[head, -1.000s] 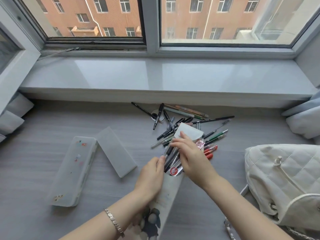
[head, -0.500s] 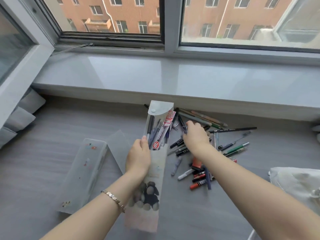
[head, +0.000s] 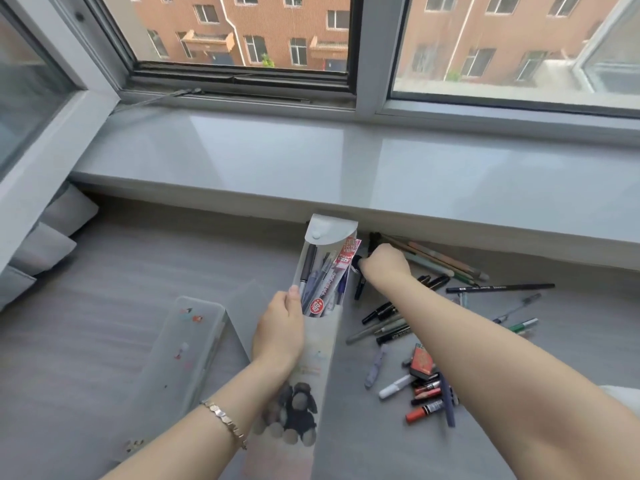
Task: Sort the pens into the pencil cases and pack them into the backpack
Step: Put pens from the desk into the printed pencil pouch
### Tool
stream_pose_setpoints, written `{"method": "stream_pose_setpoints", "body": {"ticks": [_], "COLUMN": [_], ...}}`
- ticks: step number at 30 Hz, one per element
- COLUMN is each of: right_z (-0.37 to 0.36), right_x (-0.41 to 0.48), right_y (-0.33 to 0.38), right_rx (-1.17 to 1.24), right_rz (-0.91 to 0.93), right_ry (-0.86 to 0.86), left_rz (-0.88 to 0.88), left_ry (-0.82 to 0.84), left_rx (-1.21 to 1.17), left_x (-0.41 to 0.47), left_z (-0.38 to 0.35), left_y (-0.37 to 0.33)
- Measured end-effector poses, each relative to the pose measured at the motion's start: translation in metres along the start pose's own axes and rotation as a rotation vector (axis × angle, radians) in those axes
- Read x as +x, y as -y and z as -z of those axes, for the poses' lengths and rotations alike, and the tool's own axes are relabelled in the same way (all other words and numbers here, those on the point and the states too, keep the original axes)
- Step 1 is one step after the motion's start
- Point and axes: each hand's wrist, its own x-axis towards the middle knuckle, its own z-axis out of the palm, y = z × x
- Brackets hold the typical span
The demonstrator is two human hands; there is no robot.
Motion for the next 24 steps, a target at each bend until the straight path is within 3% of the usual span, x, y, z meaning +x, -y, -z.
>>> {"method": "stream_pose_setpoints", "body": {"ticks": [6, 9, 17, 22, 24], "right_z": [0.008, 0.018, 0.046, 0.014, 0.012], "right_x": [-0.017, -0.041, -0.128, -0.149, -0.153], "right_y": [-0.011, -0.027, -0.038, -0.051, -0.062], "right_rx": [0.069, 0.143, 1.159, 1.1, 1.183], "right_rz": [0.019, 0.072, 0.419, 0.372, 0.366], "right_ry": [0.06, -0.045, -0.191, -0.16, -0.153], "left_rz": [-0.011, -0.042, -0.168, -0.261, -0.276], "left_ry": [0.01, 0.033, 0.249, 0.346, 0.344], "left_rx": [0.021, 0.01, 0.058, 0.035, 0.068], "left_x": [0.0, -0.008, -0.05, -0.082, -0.088], "left_z": [0.001, 0.0, -0.011, -0.024, -0.025], "left_y": [0.005, 0.006, 0.002, -0.002, 0.0]}}
